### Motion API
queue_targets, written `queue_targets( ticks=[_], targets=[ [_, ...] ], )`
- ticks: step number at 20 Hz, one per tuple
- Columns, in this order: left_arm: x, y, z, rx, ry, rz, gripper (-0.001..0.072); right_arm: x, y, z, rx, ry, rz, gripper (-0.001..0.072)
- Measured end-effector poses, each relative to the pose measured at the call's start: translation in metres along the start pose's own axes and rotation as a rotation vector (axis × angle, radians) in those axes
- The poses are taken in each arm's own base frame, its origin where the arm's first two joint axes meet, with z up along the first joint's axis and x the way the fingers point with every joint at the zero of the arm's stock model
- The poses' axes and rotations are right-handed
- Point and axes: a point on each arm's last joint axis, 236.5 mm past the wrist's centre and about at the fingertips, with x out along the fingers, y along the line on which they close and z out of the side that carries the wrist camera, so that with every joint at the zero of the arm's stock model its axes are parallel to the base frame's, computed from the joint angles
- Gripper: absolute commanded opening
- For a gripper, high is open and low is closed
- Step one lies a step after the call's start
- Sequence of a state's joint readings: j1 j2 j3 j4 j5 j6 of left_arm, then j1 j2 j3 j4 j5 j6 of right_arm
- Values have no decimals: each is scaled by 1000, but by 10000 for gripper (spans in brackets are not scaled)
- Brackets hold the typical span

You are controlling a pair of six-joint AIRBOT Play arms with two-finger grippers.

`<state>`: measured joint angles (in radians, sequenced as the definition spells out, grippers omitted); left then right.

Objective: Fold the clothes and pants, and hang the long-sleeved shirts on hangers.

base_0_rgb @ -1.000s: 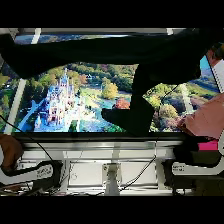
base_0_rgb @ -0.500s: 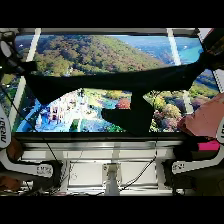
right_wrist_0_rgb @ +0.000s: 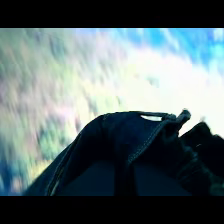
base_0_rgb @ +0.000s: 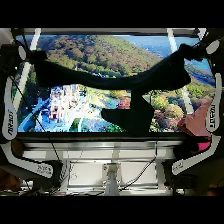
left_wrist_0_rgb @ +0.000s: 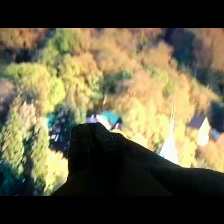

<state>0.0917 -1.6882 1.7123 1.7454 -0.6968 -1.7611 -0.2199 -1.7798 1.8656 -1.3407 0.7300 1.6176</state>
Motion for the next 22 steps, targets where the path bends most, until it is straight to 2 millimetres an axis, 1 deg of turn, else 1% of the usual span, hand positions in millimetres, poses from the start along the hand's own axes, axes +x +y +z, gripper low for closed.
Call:
queue_targets(
  ticks=[1, 2, 3, 4, 5, 8, 11, 13, 14, 15, 16, 17, 18, 20, 21, 22],
  targets=[
    [5, -4, 11, -23, -57, -13, 39, 2, 2, 19, 17, -85, 9, 29],
    [8, -7, 19, -38, -95, -25, 184, 3, 3, 35, 32, -159, 16, 131],
    [12, -11, 24, -46, -129, -36, 434, 4, 5, 47, 43, -220, 23, 311],
    [17, -14, 27, -56, -149, -44, 698, 2, 5, 62, 51, -290, 28, 467],
    [23, -16, 26, -62, -160, -51, 704, 1, 4, 73, 57, -340, 32, 569],
    [36, -20, 22, -71, -175, -62, 705, -2, 3, 91, 54, -437, 33, 575],
    [41, -22, 22, -76, -182, -67, 702, -4, -1, 98, 12, -476, 14, 572],
    [36, -21, 26, -79, -190, -67, 691, -13, -4, 106, -37, -495, -6, 559],
    [30, -22, 30, -81, -193, -67, 691, -18, -7, 108, -56, -490, -17, 540],
    [23, -23, 33, -80, -194, -68, 691, -24, -14, 110, -79, -482, -36, 540],
    [17, -25, 34, -78, -185, -69, 691, -30, -24, 112, -97, -470, -58, 526],
    [9, -27, 35, -73, -177, -69, 691, -33, -39, 109, -104, -437, -85, 489],
    [2, -30, 36, -59, -169, -71, 691, -33, -57, 100, -98, -383, -111, 482],
    [-11, -42, 35, -13, -146, -78, 691, -33, -100, 74, -58, -250, -169, 484],
    [-16, -49, 35, 5, -145, -87, 691, -32, -121, 57, -21, -172, -188, 488],
    [-20, -58, 35, 28, -142, -98, 691, -30, -138, 38, 25, -98, -196, 537]
  ],
)
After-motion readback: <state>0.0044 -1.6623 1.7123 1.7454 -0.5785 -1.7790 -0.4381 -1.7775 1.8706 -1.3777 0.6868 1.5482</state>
